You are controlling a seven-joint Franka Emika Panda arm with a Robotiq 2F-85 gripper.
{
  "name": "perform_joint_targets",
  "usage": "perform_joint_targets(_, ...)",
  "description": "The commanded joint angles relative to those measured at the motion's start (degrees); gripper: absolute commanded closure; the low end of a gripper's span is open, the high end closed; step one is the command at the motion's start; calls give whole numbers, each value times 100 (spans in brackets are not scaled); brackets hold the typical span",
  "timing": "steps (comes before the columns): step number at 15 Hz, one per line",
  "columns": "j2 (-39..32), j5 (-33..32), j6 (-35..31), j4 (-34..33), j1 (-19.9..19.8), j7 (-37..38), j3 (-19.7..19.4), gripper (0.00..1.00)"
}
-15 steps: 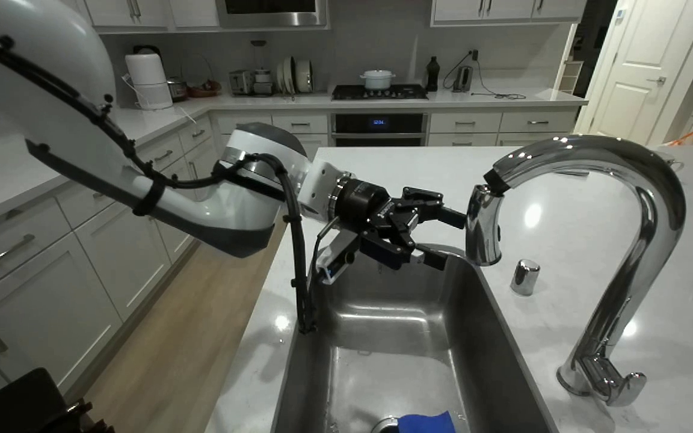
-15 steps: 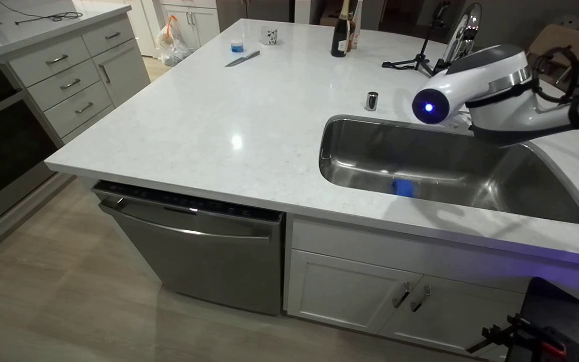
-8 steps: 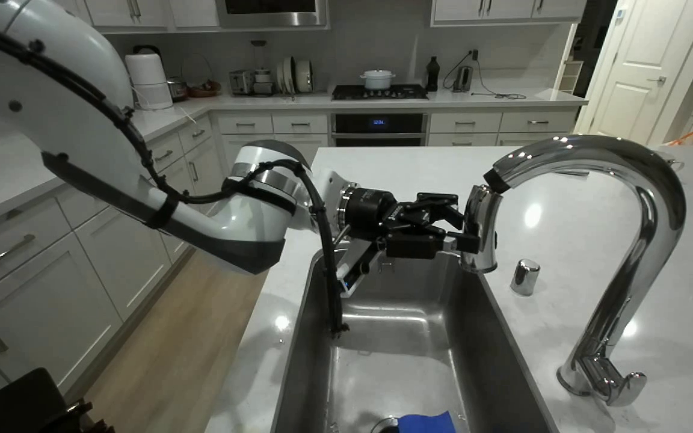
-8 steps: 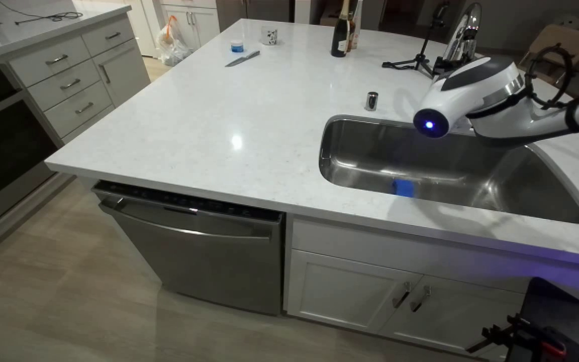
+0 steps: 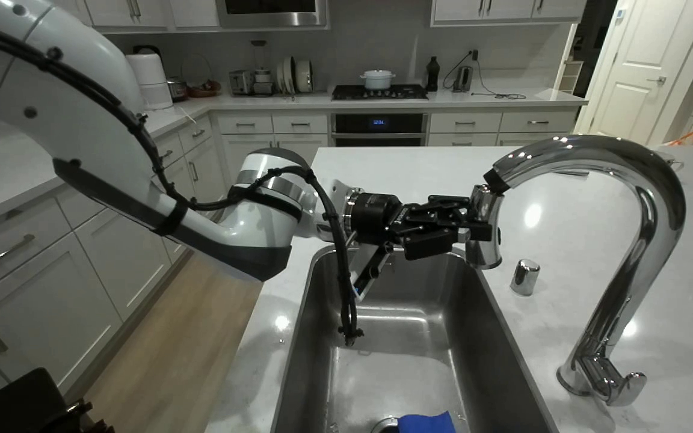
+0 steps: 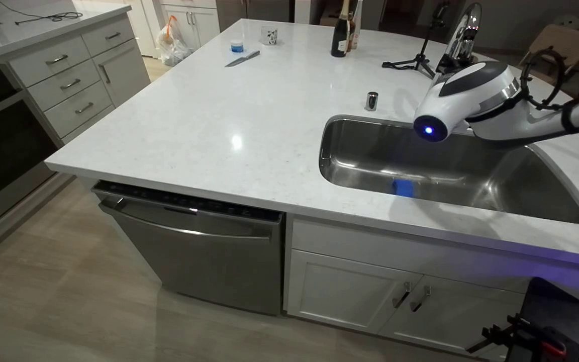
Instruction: Push back the extendable spout
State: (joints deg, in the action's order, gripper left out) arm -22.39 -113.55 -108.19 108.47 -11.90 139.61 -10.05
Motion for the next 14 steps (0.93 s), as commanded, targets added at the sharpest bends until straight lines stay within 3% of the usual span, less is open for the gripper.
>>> perform_joint_targets(1, -68, 461, 44, -218, -154, 115, 151, 100)
perform_joint_targets(8, -36, 1546, -254, -494, -184, -100, 210, 100)
perform_joint_targets(14, -145, 1714, -395, -711, -158, -1, 136, 100)
